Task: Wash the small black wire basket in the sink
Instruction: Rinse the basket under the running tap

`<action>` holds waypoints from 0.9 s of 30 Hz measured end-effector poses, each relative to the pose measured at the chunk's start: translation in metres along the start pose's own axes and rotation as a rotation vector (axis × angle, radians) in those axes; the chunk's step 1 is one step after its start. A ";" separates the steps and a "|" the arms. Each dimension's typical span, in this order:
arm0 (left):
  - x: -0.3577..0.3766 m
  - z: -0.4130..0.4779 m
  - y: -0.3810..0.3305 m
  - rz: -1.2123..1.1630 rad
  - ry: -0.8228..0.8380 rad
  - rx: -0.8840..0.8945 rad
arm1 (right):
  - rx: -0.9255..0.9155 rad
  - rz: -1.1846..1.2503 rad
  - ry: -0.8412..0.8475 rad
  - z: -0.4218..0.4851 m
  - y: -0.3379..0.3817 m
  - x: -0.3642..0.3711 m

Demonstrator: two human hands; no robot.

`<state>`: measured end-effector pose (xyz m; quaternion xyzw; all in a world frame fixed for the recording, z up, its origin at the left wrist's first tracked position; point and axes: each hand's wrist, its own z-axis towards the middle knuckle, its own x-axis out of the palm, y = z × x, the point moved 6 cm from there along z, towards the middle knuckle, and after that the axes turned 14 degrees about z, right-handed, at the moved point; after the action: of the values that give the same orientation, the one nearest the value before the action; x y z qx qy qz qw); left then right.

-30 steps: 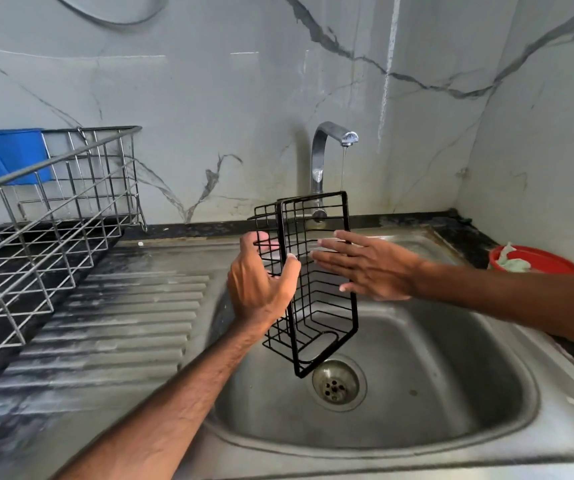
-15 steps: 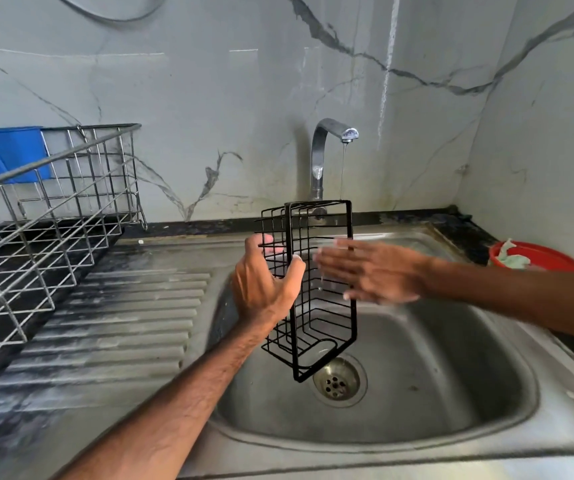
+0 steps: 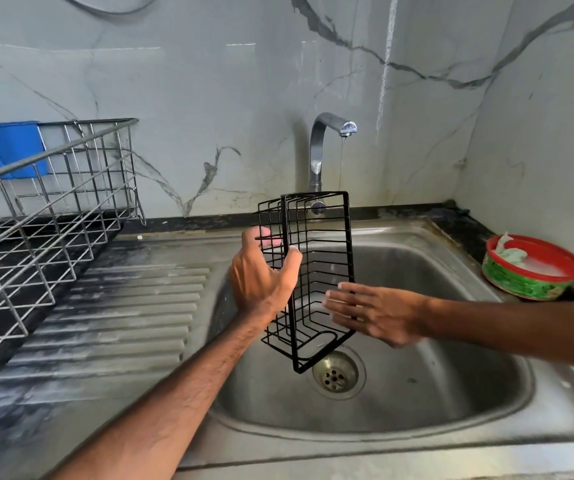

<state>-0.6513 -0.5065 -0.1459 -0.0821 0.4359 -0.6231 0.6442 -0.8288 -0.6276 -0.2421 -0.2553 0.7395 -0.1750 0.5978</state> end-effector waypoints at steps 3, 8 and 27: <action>0.001 -0.003 -0.003 0.001 0.021 0.013 | 0.003 -0.057 0.005 -0.002 -0.021 -0.016; -0.004 -0.001 -0.007 -0.004 0.001 0.032 | 0.171 0.055 -0.135 -0.002 -0.050 -0.032; -0.003 -0.001 0.008 -0.230 0.089 -0.328 | 0.766 1.114 -0.586 -0.027 -0.010 -0.028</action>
<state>-0.6458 -0.5022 -0.1502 -0.2076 0.5473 -0.6163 0.5269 -0.8488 -0.6203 -0.2088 0.3485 0.4566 -0.0161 0.8184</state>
